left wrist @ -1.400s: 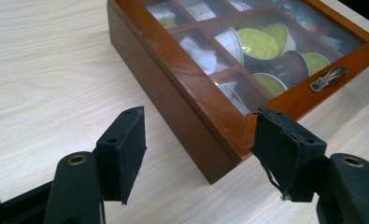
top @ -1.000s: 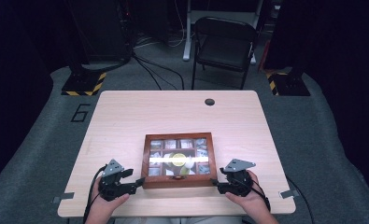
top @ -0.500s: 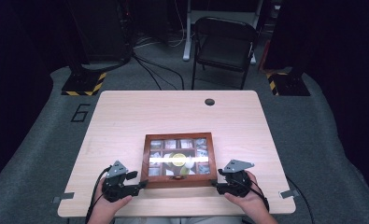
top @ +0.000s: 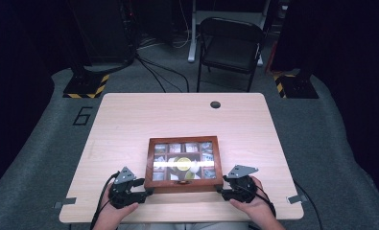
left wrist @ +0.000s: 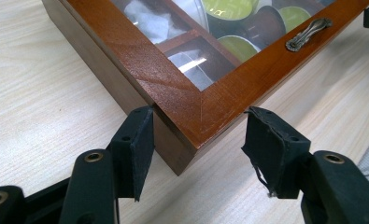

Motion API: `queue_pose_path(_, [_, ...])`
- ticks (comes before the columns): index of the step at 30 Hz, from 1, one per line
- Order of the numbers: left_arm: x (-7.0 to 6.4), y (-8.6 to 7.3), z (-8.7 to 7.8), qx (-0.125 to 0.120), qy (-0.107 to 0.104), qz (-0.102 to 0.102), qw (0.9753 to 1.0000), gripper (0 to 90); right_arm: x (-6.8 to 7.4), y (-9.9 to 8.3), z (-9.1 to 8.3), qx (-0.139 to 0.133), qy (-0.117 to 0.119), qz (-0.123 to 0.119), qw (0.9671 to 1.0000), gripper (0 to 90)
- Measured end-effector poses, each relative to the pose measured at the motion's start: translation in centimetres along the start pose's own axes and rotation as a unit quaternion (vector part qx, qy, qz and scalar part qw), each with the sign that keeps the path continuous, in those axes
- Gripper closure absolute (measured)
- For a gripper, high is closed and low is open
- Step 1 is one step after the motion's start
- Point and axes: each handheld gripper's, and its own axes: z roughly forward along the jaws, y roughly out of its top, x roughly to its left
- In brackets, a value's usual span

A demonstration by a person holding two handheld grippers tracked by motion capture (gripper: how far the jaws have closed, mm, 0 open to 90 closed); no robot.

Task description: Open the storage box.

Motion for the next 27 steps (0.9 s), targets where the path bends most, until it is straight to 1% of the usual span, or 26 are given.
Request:
queue_pose_path(2, [0.03,0.00,-0.01,0.000,-0.001,0.000,1.0000,42.3,0.00,0.02,0.05,0.003,0.000,-0.004,1.0000,47.2])
queue_pose_path(3, [0.10,-0.05,0.10,0.002,-0.003,-0.005,1.0000,42.5,0.10,-0.02,0.17,-0.001,-0.007,-0.001,1.0000,48.3])
queue_pose_path(4, [0.10,-0.05,0.10,0.002,-0.003,-0.005,1.0000,42.5,0.10,-0.02,0.17,-0.001,-0.007,-0.001,1.0000,48.3])
queue_pose_path(6, [0.14,-0.07,0.18,0.006,-0.006,-0.004,1.0000,43.2,-0.01,-0.03,0.14,0.003,-0.006,-0.002,1.0000,48.3])
queue_pose_path(7, [0.06,-0.06,0.19,0.008,-0.001,0.002,1.0000,43.2,-0.01,-0.03,0.15,0.002,-0.006,-0.003,1.0000,48.3])
queue_pose_path(11, [0.01,-0.05,0.18,0.009,0.001,0.003,1.0000,43.3,0.09,-0.01,0.16,0.000,-0.007,-0.001,1.0000,48.5])
queue_pose_path(12, [-0.04,-0.01,0.16,0.008,0.002,0.006,0.9999,43.5,0.20,0.07,0.10,0.004,-0.010,-0.004,0.9999,48.5])
queue_pose_path(13, [-0.04,-0.01,0.16,0.008,0.002,0.006,0.9999,43.5,0.21,0.11,0.11,0.002,-0.011,-0.010,0.9999,49.0])
queue_pose_path(15, [-0.11,0.05,0.10,0.005,0.000,0.005,1.0000,43.5,0.23,0.17,0.08,0.002,-0.012,-0.013,0.9998,49.1])
queue_pose_path(16, [-0.16,0.06,0.14,0.000,0.000,0.003,1.0000,43.5,0.23,0.20,0.07,0.001,-0.012,-0.011,0.9999,49.1])
queue_pose_path(17, [-0.22,0.09,0.10,0.000,-0.003,-0.002,1.0000,43.4,0.12,0.26,0.05,-0.003,-0.012,-0.011,0.9999,49.1])
queue_pose_path(18, [-0.17,0.12,0.08,-0.001,0.000,0.003,1.0000,43.4,0.10,0.28,0.01,-0.001,-0.009,-0.008,0.9999,49.1])
queue_pose_path(19, [-0.23,0.14,0.07,-0.002,-0.006,-0.006,1.0000,43.4,0.07,0.28,0.00,-0.003,-0.009,-0.009,0.9999,49.1])
queue_pose_path(20, [-0.23,0.14,0.07,-0.002,-0.006,-0.006,1.0000,43.3,0.10,0.29,0.01,-0.007,-0.011,-0.006,0.9999,49.1])
queue_pose_path(22, [-0.16,0.21,-0.02,-0.005,-0.001,0.001,1.0000,43.2,0.08,0.31,-0.01,-0.007,-0.010,-0.006,0.9999,49.0])
queue_pose_path(23, [-0.23,0.24,-0.06,-0.008,-0.007,-0.007,0.9999,43.1,0.02,0.41,-0.16,-0.007,-0.008,-0.003,0.9999,48.9])
queue_pose_path(24, [-0.15,0.30,-0.14,-0.011,-0.004,0.000,0.9999,43.1,0.02,0.41,-0.16,-0.007,-0.008,-0.003,0.9999,48.9])
queue_pose_path(25, [-0.22,0.33,-0.25,-0.011,-0.009,-0.007,0.9999,43.1,0.00,0.43,-0.20,-0.010,-0.008,-0.001,0.9999,48.9])
queue_pose_path(26, [-0.20,0.35,-0.30,-0.017,-0.009,-0.009,0.9998,43.1,-0.07,0.47,-0.28,-0.011,-0.005,-0.001,0.9999,48.7])
queue_pose_path(27, [-0.13,0.41,-0.41,-0.021,-0.008,-0.006,0.9997,43.1,-0.05,0.50,-0.34,-0.016,-0.006,0.003,0.9999,48.7])
